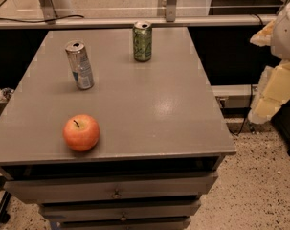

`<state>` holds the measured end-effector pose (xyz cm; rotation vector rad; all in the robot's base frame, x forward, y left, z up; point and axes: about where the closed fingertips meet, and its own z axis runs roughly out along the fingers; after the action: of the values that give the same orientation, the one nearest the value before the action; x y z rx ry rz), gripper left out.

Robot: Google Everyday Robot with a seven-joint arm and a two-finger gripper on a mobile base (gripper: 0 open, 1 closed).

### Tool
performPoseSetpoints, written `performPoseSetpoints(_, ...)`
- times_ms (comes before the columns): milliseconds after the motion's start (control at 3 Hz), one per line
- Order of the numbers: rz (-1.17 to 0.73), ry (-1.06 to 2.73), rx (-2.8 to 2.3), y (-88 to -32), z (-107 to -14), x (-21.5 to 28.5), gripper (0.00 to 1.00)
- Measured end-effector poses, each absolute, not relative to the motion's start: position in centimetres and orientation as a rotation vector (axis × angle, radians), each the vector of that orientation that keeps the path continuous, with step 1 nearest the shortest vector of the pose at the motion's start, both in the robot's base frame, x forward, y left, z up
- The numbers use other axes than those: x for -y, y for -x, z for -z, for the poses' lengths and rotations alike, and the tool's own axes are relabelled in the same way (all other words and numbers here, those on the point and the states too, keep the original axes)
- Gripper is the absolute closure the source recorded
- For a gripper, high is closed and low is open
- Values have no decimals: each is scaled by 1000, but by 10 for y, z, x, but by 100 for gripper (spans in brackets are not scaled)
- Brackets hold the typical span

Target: Knock redbull can over

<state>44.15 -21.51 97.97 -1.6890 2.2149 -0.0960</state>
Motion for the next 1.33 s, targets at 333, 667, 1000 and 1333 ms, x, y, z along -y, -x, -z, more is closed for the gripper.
performPoseSetpoints(333, -16, 1596, -2212, -452, -953, 194, 0)
performPoseSetpoints(667, -156, 1535, -2122, -486, -919, 138, 0)
performPoseSetpoints(1000, -269, 1471, -2006, -529, -901, 81, 0)
performPoseSetpoints(1333, -376, 1403, -1901, -567, -898, 26, 0)
